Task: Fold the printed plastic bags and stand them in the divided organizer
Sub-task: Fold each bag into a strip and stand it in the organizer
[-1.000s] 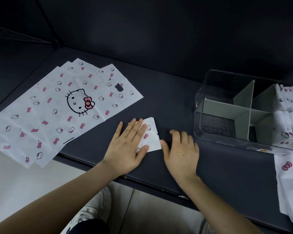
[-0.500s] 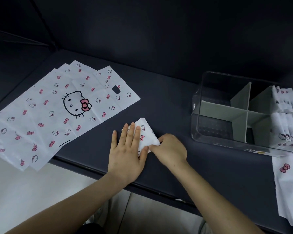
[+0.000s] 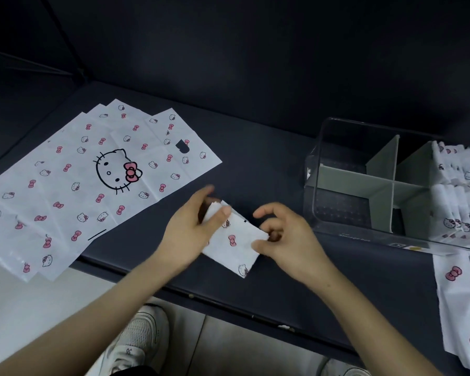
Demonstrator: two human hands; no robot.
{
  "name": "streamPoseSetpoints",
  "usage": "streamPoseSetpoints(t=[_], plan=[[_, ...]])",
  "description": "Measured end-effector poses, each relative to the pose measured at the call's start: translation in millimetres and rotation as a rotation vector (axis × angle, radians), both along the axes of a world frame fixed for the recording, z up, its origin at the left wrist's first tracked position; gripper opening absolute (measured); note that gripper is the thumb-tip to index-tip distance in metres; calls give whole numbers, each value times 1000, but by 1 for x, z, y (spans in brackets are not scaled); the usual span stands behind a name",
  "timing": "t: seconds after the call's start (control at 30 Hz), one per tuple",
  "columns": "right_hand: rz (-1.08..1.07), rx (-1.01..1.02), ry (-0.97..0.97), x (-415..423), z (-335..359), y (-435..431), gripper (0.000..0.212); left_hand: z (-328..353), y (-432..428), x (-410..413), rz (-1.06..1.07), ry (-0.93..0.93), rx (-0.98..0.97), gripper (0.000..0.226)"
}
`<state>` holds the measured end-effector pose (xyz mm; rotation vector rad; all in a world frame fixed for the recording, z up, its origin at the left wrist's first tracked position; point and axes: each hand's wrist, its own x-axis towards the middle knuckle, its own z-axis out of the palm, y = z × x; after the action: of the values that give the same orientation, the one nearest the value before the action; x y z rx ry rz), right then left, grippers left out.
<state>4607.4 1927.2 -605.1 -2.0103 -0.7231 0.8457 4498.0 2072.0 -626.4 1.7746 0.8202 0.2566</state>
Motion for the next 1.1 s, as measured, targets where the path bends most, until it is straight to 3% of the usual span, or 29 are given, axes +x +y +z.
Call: streamPoseSetpoints(t=[0.03,0.1,0.27,0.33,0.43,0.53,0.6,0.67,0.73,0.8,0.97,1.1], plan=[[20,9,16,5,7,-7,42,9,1,5,-26,-74,-156,34],[-15,49,46,13,18,-20,43,21,-3,13,-61,-182,-260,6],[-385,297,270,34,40,-57,27,41,-35,43,-126,-296,-222,11],[-422,319,383,42,45,-75,17,49,-48,62,-132,-339,-238,11],[-471,374,545,48,46,-102,30,63,-73,93,-159,-405,-263,11],[-662,575,611,55,51,-126,23,74,-104,125,-242,-413,-218,12],[-856,649,529,63,57,-148,16,78,-123,146,-349,-385,-85,13],[-1014,648,351,72,65,-175,13,75,-139,169,-483,-363,225,12],[-1131,606,132,81,72,-203,11,69,-156,193,-626,-380,597,27],[-1207,511,-94,91,75,-227,15,57,-170,215,-774,-360,809,43],[-1107,283,-470,120,71,-243,21,38,-190,237,-1026,-121,1039,65],[-956,140,-566,136,64,-227,15,32,-184,234,-978,-188,1019,57]])
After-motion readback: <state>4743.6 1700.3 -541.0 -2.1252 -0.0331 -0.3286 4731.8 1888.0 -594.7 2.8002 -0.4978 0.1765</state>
